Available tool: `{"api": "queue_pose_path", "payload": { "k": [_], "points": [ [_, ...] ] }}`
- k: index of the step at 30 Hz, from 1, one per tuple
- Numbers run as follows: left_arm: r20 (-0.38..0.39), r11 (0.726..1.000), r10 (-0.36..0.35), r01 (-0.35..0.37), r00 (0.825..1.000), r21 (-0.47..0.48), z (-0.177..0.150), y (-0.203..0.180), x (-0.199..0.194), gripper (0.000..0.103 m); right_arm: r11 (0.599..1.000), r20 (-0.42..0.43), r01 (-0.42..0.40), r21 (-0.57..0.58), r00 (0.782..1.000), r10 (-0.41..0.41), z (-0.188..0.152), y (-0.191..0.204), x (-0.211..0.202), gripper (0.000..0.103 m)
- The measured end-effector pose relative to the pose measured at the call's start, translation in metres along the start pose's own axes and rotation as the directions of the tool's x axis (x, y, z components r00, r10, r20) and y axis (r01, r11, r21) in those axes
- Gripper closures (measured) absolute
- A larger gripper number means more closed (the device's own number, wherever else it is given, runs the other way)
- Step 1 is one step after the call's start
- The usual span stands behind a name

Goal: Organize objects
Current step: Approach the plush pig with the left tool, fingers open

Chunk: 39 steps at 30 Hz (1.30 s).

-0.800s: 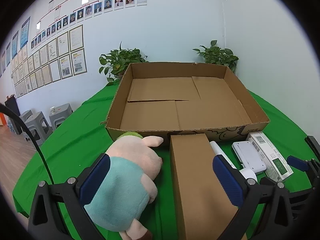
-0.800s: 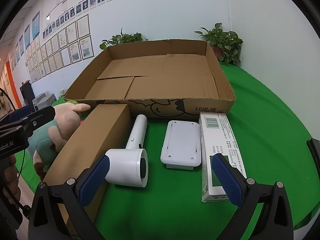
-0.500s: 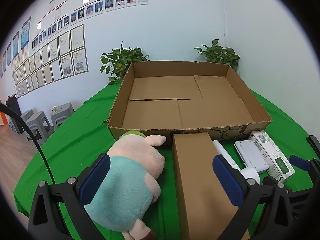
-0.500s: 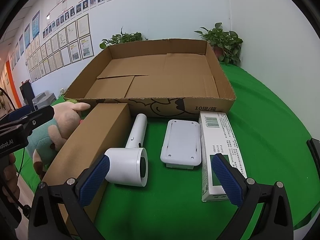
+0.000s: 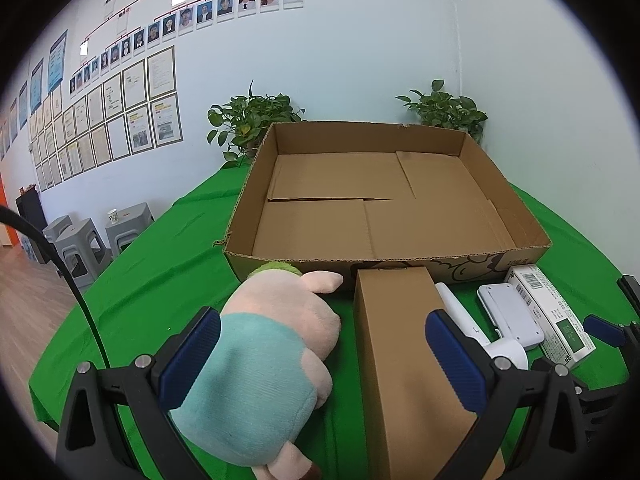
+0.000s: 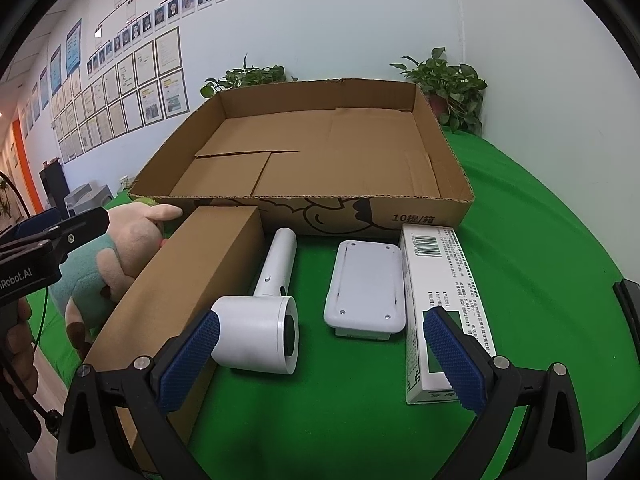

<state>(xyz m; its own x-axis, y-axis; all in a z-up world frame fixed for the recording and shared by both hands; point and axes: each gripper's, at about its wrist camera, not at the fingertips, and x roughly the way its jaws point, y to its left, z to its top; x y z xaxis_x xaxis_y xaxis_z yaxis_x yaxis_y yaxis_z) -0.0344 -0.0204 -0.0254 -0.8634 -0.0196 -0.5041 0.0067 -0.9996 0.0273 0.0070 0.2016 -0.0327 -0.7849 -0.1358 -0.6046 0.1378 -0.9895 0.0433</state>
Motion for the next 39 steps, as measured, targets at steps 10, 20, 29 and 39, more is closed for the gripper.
{"api": "queue_pose_path", "payload": {
  "k": [10, 20, 29, 39],
  "points": [
    [-0.011, 1.0, -0.013, 0.013, 1.0, 0.002, -0.0023, 0.0003, 0.0018, 0.001, 1.0, -0.009, -0.006, -0.007, 1.0, 0.006, -0.0008, 0.0048, 0.0031, 0.0],
    [-0.024, 1.0, -0.007, 0.007, 1.0, -0.005, -0.0039, 0.0021, 0.0039, 0.001, 1.0, -0.016, -0.011, -0.003, 1.0, 0.011, -0.0022, 0.0044, 0.0058, 0.0],
    [-0.029, 1.0, -0.017, 0.017, 0.999, -0.003, -0.0046, 0.0001, 0.0039, 0.001, 1.0, -0.026, -0.016, 0.009, 1.0, 0.016, -0.003, 0.0021, 0.0083, 0.0],
    [-0.032, 1.0, -0.015, 0.015, 0.999, -0.003, -0.0053, 0.0009, 0.0049, 0.001, 1.0, -0.032, -0.019, 0.012, 0.999, 0.019, -0.0041, 0.0024, 0.0101, 0.0]
  ]
}}
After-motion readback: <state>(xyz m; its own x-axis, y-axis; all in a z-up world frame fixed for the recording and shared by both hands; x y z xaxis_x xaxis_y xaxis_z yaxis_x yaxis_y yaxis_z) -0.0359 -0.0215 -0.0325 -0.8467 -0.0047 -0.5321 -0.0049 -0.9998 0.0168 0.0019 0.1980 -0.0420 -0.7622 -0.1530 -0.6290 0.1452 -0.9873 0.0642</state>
